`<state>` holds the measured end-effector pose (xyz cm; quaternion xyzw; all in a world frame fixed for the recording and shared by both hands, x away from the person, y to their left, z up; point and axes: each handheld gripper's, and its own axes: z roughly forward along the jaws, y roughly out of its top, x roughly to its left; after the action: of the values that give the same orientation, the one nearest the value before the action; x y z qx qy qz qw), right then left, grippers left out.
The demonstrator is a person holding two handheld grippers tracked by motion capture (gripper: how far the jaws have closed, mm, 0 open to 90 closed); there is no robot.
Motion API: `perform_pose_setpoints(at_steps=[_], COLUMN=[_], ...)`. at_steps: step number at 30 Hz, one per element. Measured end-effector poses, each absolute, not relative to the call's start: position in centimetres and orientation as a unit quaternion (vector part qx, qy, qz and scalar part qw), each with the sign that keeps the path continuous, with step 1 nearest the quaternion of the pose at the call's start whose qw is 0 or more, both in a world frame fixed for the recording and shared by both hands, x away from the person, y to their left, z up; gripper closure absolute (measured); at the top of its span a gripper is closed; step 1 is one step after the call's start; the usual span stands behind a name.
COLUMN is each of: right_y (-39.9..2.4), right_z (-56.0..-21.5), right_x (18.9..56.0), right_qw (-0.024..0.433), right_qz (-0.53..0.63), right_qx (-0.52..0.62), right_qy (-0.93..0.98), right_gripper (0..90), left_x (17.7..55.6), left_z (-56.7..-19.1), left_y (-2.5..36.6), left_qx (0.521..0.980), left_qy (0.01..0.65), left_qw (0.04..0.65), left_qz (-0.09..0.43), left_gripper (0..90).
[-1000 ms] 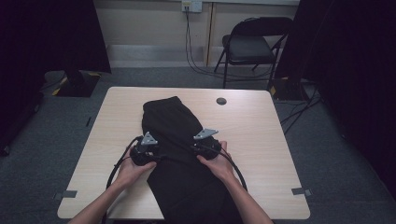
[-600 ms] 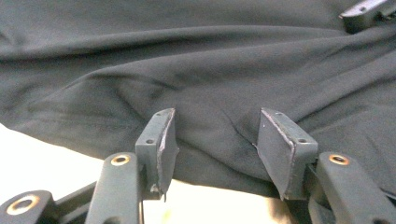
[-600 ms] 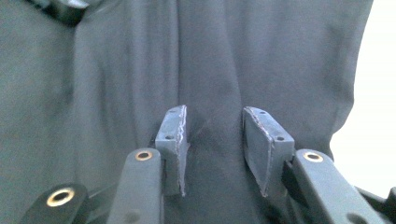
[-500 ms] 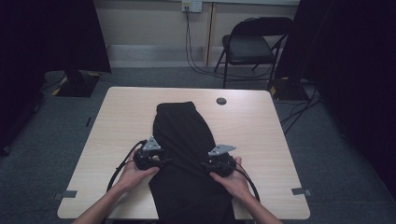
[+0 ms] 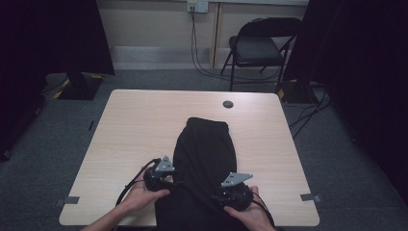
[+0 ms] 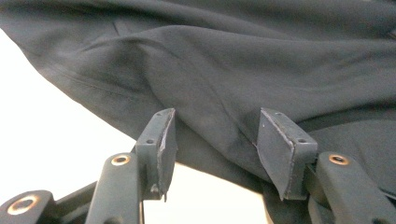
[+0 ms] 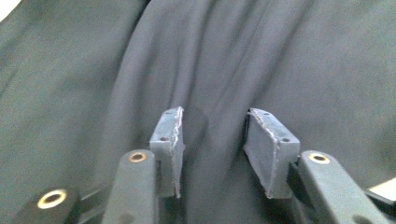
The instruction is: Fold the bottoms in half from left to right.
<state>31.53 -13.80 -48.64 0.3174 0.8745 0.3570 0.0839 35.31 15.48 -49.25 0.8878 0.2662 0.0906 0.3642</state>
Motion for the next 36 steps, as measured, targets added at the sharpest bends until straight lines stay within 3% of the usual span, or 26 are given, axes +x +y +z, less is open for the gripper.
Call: perform_pose_setpoints(at_steps=[6,8,15,19,22,24,27,36], right_y=[-12.8,-12.5,-11.1,-11.6,-11.5,-11.0,-10.8,-12.0], right_z=[-47.7,-47.4,-46.7,-46.6,-46.8,-47.4,-48.3,-49.7], right_x=[34.9,36.3,42.3,45.7,47.8,48.2,47.8,44.8], right_qw=[0.138,0.168,0.219,0.224,0.189,0.208,0.198,0.181], right_qz=[0.395,0.398,0.396,0.391,0.382,0.359,0.355,0.358], right_qx=[0.329,0.331,0.361,0.381,0.385,0.380,0.372,0.358], right_qy=[0.846,0.839,0.816,0.807,0.818,0.827,0.835,0.843], right_gripper=[52.9,53.7,55.9,53.6,48.8,60.0,71.1,75.2], left_x=[33.5,33.8,37.4,40.1,42.2,42.6,42.0,39.2], left_z=[-48.4,-48.1,-46.5,-46.8,-47.6,-48.4,-49.4,-49.3], left_y=[17.0,17.7,18.5,17.6,17.0,16.6,16.6,16.7], left_qx=[0.903,0.896,0.864,0.862,0.854,0.858,0.862,0.871], left_qy=[0.273,0.281,0.313,0.320,0.340,0.343,0.329,0.310], left_qw=[0.326,0.340,0.381,0.374,0.369,0.361,0.359,0.361], left_qz=[0.066,0.046,0.100,0.124,0.139,0.128,0.143,0.122], left_gripper=[47.3,48.7,49.4,49.3,49.3,49.3,50.0,50.6])
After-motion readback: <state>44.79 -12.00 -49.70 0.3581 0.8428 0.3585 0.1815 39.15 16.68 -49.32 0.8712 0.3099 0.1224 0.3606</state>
